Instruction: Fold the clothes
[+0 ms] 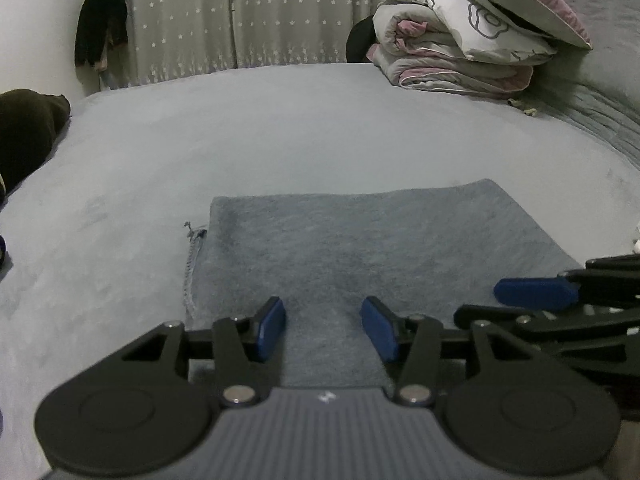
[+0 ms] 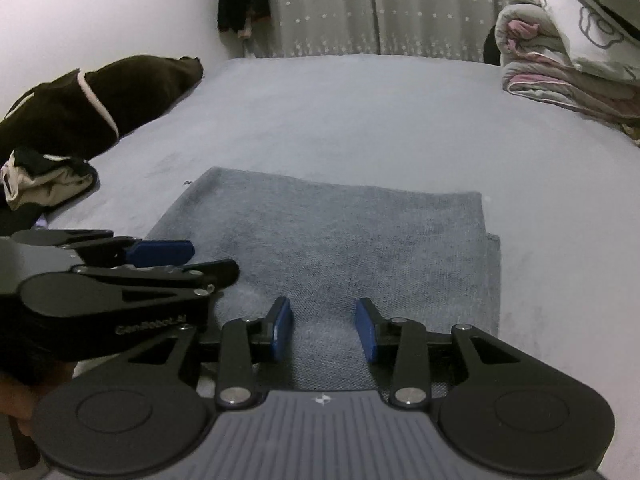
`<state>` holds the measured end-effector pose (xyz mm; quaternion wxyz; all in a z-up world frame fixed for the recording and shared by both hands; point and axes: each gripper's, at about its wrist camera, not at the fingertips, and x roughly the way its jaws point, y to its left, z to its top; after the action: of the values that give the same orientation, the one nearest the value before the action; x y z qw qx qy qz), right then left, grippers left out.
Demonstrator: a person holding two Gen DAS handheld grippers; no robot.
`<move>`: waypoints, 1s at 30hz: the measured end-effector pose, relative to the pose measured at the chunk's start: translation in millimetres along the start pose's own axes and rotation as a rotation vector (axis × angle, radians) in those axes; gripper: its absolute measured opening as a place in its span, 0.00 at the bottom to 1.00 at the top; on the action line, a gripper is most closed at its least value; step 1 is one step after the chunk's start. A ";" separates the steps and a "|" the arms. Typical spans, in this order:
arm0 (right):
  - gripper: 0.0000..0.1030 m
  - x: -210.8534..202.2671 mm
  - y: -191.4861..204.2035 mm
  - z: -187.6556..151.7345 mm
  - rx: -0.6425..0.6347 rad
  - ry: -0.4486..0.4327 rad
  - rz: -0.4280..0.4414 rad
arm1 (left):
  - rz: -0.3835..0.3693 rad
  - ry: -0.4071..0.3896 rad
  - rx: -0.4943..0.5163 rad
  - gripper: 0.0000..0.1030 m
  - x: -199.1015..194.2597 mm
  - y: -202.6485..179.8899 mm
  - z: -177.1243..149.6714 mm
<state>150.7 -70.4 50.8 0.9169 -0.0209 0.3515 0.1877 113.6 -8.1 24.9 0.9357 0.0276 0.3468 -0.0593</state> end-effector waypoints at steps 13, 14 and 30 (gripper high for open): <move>0.39 -0.9 1.0 2.9 0.008 -0.023 -0.007 | 0.004 0.035 -0.020 0.45 -1.6 5.2 3.7; 0.39 -0.3 0.9 2.5 0.008 -0.024 -0.007 | 0.003 0.035 -0.021 0.45 -1.9 5.5 3.6; 0.39 -1.1 -0.3 0.7 -0.001 -0.016 -0.012 | 0.014 0.031 0.010 0.45 -1.8 4.1 3.2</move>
<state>150.5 -70.9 52.0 0.9208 -0.0218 0.3439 0.1827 114.9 -4.2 28.5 0.9305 0.0355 0.3606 -0.0540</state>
